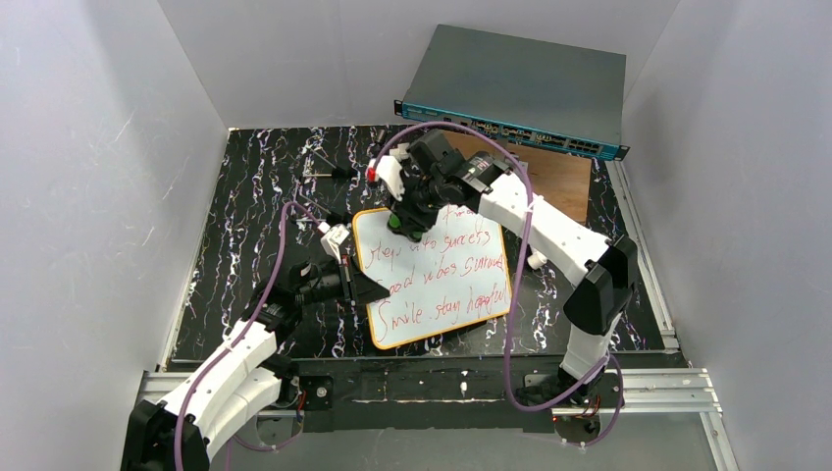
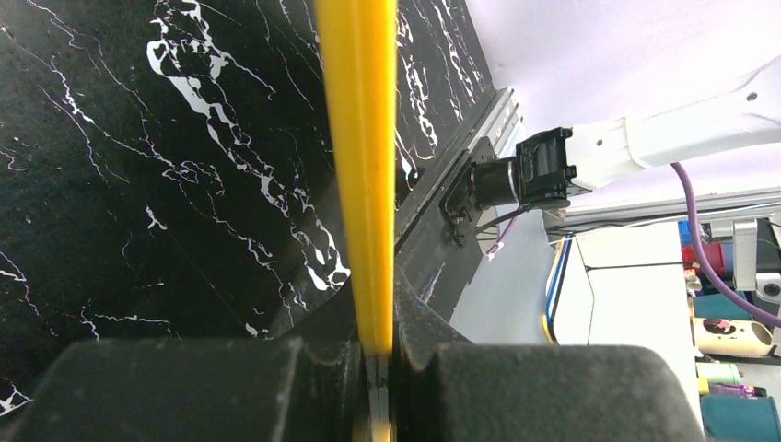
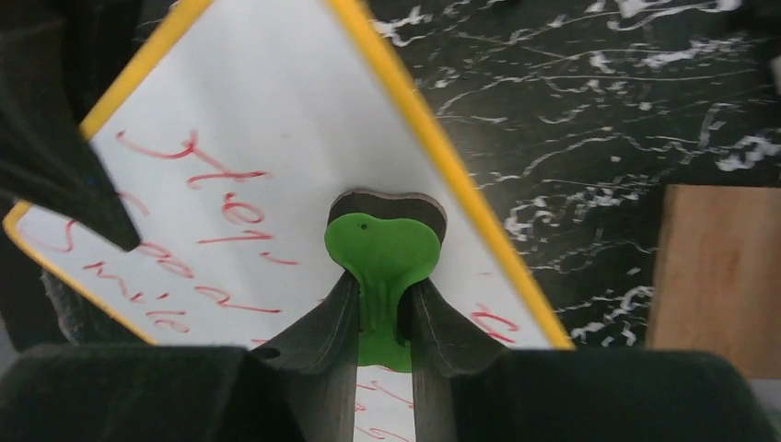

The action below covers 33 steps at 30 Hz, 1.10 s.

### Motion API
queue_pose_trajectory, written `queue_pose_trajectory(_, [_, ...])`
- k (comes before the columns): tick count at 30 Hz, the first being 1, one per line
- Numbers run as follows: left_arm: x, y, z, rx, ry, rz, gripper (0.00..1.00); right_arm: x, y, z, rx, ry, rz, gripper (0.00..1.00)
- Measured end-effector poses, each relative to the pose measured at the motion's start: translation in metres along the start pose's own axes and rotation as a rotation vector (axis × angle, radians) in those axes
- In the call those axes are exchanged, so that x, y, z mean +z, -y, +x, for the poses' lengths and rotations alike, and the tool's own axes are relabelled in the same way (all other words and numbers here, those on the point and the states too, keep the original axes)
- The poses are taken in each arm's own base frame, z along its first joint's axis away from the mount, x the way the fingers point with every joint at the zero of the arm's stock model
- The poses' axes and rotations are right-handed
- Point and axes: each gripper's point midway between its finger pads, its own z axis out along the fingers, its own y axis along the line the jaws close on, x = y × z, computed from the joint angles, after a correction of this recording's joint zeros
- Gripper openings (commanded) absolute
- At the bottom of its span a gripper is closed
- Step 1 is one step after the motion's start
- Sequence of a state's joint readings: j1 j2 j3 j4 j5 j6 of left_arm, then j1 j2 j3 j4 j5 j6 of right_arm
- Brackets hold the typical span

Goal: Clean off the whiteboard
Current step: Erase the whiteboard at the center of the board.

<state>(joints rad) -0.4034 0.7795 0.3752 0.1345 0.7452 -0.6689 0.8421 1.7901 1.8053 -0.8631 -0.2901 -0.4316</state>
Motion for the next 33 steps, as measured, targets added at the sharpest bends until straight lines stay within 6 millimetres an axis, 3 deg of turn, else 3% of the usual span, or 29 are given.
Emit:
queue_pose_trajectory(4, [0.000,0.000,0.000,0.007,-0.002,-0.001,0.00,-0.005,0.023,-0.007,0.038,0.013,0.087,0.01])
queue_pose_trajectory(9, [0.001,-0.003,0.000,-0.015,-0.010,-0.015,0.00,0.000,0.030,0.003,0.032,-0.001,0.129,0.01])
queue_pose_trajectory(16, [0.001,-0.001,0.000,0.011,-0.011,-0.005,0.00,-0.003,0.002,0.021,-0.022,-0.008,-0.003,0.01])
queue_pose_trajectory(21, [0.001,0.000,-0.001,0.032,-0.010,0.003,0.00,-0.005,-0.009,0.015,-0.005,-0.005,-0.046,0.01])
queue_pose_trajectory(25, [0.001,0.001,-0.002,0.032,-0.009,0.002,0.00,-0.004,0.004,0.000,0.025,0.007,0.013,0.01])
queue_pose_trajectory(33, [0.001,-0.001,-0.002,0.001,-0.008,-0.010,0.00,-0.003,0.028,0.001,0.067,-0.016,0.160,0.01])
